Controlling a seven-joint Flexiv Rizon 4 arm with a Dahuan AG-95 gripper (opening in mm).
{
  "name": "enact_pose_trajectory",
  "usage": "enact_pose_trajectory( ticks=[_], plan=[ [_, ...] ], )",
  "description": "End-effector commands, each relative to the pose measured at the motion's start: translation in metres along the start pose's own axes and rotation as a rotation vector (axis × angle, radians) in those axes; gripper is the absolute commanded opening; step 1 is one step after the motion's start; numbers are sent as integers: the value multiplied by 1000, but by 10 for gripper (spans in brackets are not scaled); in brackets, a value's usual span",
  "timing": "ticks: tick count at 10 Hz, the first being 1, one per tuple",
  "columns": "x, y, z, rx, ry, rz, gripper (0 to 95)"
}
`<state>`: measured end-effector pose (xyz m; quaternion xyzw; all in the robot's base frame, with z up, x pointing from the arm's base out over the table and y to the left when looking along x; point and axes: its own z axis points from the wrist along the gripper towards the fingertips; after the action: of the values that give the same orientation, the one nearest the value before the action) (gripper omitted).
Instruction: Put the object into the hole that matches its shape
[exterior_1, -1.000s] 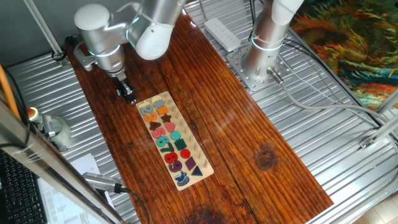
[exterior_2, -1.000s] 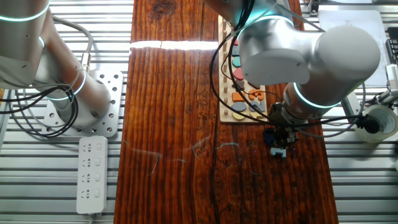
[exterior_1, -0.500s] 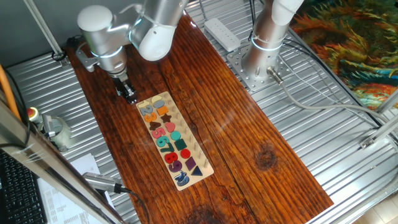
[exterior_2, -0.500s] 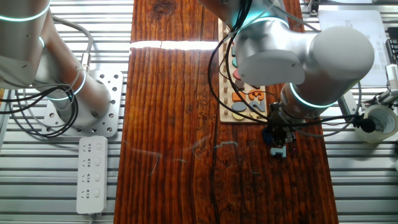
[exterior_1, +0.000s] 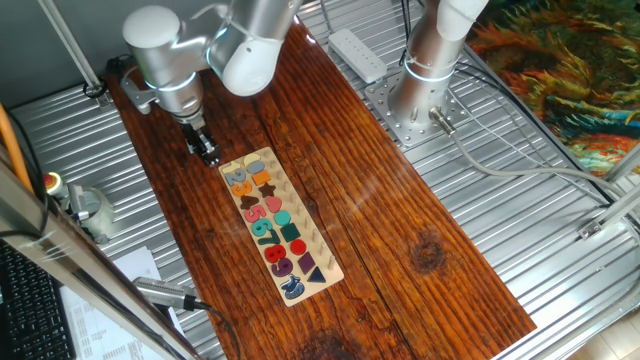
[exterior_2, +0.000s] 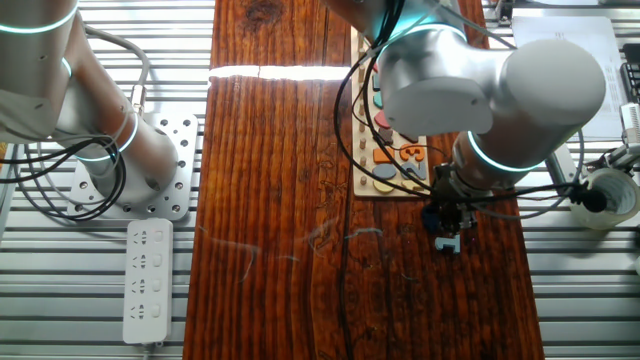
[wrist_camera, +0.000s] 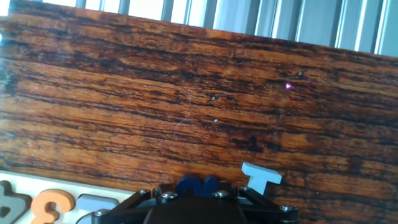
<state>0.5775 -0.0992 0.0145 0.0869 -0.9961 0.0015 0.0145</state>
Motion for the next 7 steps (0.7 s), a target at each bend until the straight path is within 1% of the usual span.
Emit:
enact_pose_trajectory(
  ticks=[1, 3, 4, 5, 6, 7],
  plan=[
    [0, -1, -4, -2, -3, 1, 0],
    [-2, -1, -28, 0, 1, -12, 0],
    [-3, 2, -41, 1, 1, -19, 0],
    [-3, 6, -49, 1, 0, -20, 0],
    [-4, 14, -62, 2, 0, -19, 0],
    [-4, 14, -62, 2, -1, -1, 0]
  ],
)
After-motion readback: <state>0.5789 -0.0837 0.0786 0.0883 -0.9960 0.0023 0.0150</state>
